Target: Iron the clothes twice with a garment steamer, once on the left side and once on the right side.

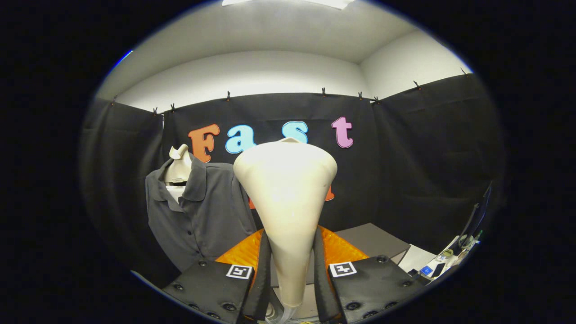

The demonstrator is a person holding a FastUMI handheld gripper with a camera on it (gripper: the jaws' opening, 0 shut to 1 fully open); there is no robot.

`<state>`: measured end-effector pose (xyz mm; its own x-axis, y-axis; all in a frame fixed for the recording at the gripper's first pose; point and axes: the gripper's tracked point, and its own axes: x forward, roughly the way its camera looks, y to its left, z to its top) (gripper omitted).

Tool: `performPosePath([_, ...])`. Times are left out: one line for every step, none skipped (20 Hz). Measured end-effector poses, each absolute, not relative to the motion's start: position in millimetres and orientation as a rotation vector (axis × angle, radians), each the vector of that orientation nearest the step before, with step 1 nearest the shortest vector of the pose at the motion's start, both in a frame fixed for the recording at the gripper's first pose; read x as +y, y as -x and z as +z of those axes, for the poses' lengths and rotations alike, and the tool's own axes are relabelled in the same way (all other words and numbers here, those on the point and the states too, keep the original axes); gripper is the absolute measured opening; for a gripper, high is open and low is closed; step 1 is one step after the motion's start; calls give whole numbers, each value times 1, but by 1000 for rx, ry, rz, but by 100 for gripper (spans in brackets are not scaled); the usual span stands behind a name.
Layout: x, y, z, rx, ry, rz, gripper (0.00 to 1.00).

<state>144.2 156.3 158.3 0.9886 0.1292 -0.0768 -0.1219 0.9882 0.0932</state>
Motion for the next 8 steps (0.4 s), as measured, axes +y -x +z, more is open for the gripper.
performPosePath([157, -145, 158, 85, -91, 128, 48])
performPosePath([158, -145, 157, 88, -92, 131, 48])
performPosePath([159, -146, 156, 90, -92, 133, 48])
performPosePath([160, -145, 156, 90, -90, 134, 48])
performPosePath([160, -145, 156, 91, -87, 136, 48])
performPosePath([161, -145, 156, 92, -85, 136, 48])
performPosePath([162, -144, 156, 92, -86, 137, 48])
performPosePath([163, -144, 155, 94, -88, 137, 48])
